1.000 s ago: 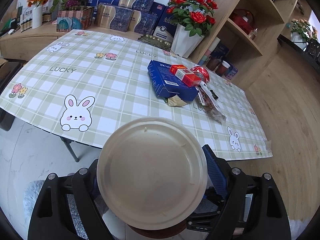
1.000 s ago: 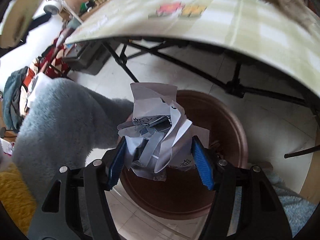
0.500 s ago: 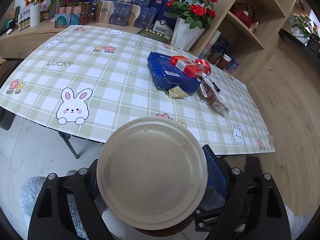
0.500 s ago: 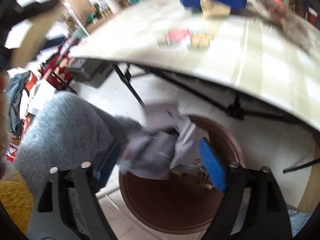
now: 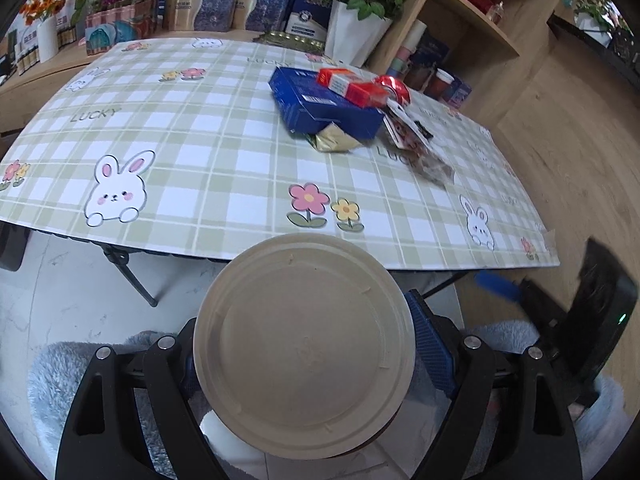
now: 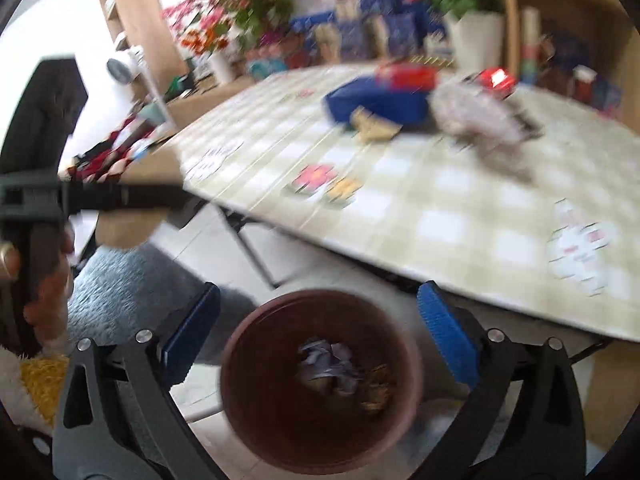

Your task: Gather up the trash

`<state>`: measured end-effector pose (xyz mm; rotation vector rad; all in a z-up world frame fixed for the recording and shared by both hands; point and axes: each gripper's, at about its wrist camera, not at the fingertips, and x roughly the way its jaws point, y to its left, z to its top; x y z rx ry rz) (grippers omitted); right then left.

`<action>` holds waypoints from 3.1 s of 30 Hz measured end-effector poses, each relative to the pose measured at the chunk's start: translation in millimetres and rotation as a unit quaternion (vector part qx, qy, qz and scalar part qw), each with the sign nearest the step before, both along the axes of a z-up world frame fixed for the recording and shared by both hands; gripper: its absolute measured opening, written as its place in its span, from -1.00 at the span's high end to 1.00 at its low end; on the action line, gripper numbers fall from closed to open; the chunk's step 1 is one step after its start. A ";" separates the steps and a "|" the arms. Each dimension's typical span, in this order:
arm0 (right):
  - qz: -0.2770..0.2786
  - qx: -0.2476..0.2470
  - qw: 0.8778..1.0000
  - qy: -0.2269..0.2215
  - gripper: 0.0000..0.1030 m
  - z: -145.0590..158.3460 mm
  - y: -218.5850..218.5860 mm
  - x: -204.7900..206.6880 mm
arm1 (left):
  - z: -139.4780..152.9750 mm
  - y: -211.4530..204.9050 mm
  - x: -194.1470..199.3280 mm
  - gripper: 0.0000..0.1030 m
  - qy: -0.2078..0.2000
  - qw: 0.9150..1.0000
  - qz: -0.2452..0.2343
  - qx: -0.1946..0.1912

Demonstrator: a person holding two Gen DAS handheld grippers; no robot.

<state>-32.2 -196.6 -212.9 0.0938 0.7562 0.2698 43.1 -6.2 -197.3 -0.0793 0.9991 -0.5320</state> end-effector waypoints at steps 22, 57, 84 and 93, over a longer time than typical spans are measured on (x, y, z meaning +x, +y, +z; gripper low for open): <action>-0.110 0.007 0.994 -0.017 -0.89 -18.3 -56.6 -22.2 | -57.9 -55.0 -5.4 -0.59 0.082 0.992 -0.080 0.053; -0.171 0.023 0.985 -0.024 -0.89 -10.9 -83.7 -18.8 | -23.2 20.0 12.5 -0.84 -0.004 0.994 0.113 -0.009; -0.115 -0.210 0.971 -0.012 -0.89 -16.0 -60.0 147.0 | 10.5 -5.3 97.4 -0.84 -0.015 0.994 0.104 -0.006; -0.109 -0.086 0.990 0.027 -0.22 -7.0 -87.0 181.3 | 2.8 -1.3 99.9 -0.84 -0.019 0.995 0.096 -0.005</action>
